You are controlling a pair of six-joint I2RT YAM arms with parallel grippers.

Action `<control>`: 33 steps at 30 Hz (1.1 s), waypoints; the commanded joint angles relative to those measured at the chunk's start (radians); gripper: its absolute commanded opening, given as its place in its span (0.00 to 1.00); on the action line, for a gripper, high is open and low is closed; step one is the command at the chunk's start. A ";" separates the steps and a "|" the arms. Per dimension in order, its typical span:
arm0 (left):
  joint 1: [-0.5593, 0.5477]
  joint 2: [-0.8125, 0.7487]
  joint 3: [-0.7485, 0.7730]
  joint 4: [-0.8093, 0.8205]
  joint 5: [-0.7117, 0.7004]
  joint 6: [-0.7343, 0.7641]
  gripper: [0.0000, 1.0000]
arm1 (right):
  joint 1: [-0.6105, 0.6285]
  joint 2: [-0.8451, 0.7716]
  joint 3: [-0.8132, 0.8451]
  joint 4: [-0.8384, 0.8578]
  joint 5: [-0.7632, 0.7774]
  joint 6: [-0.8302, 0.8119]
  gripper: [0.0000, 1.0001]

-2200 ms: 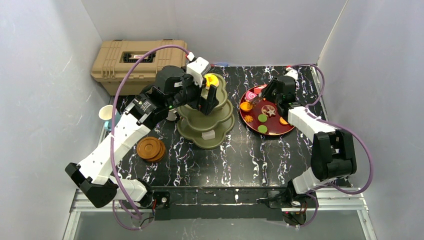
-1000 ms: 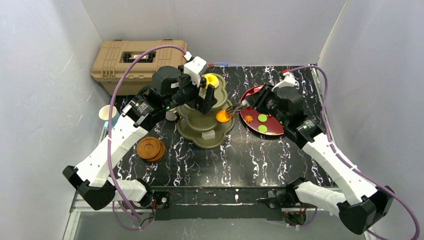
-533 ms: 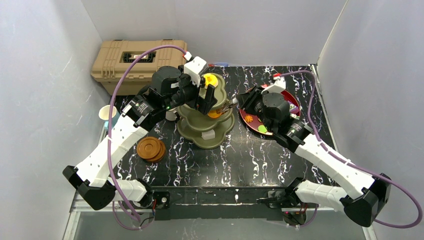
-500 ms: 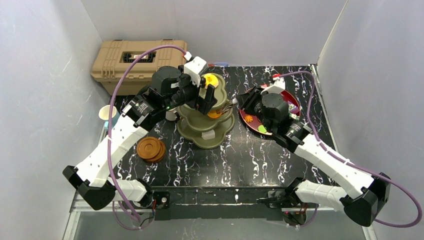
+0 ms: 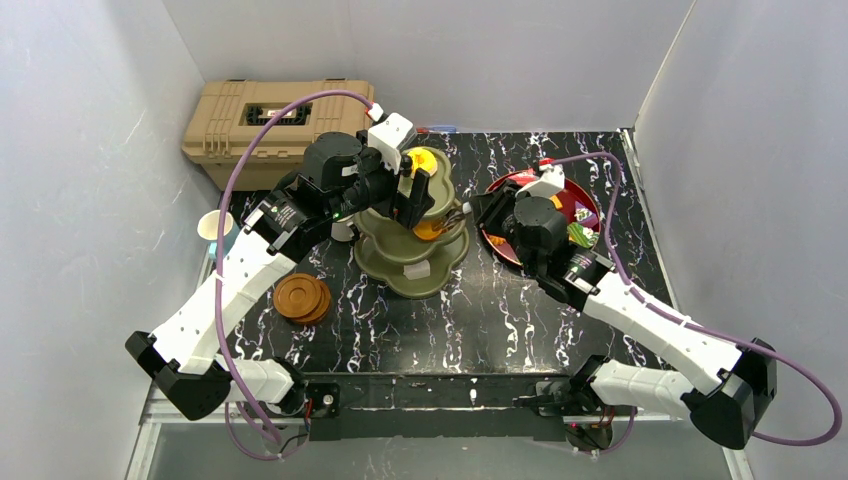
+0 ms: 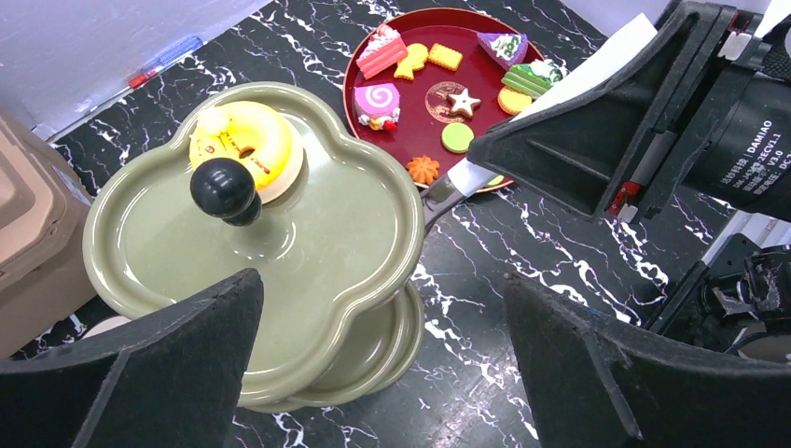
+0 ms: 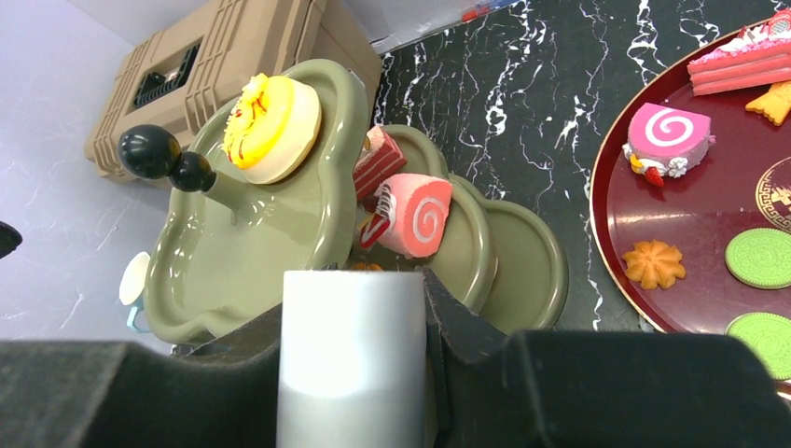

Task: Serve the afternoon tea
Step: Place the desert on the desert table.

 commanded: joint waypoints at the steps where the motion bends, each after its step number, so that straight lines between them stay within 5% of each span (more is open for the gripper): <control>1: 0.004 -0.029 0.018 0.009 -0.001 0.004 0.99 | 0.015 -0.007 0.008 0.087 0.054 -0.013 0.23; 12: 0.003 -0.027 0.024 0.013 0.002 0.001 0.99 | 0.015 -0.023 0.014 0.063 0.063 -0.030 0.45; 17: 0.003 -0.028 0.024 0.012 0.002 0.001 0.99 | 0.016 -0.023 0.014 0.063 0.061 -0.031 0.46; 23: 0.003 -0.030 0.021 0.012 0.000 0.002 0.99 | 0.016 -0.055 0.017 0.059 0.082 -0.032 0.34; 30: 0.004 -0.031 0.022 0.012 0.003 0.003 0.99 | 0.015 -0.123 0.065 -0.040 0.150 -0.093 0.36; 33: 0.003 -0.032 0.022 0.012 0.005 0.002 0.99 | 0.014 -0.154 0.052 -0.079 0.206 -0.112 0.17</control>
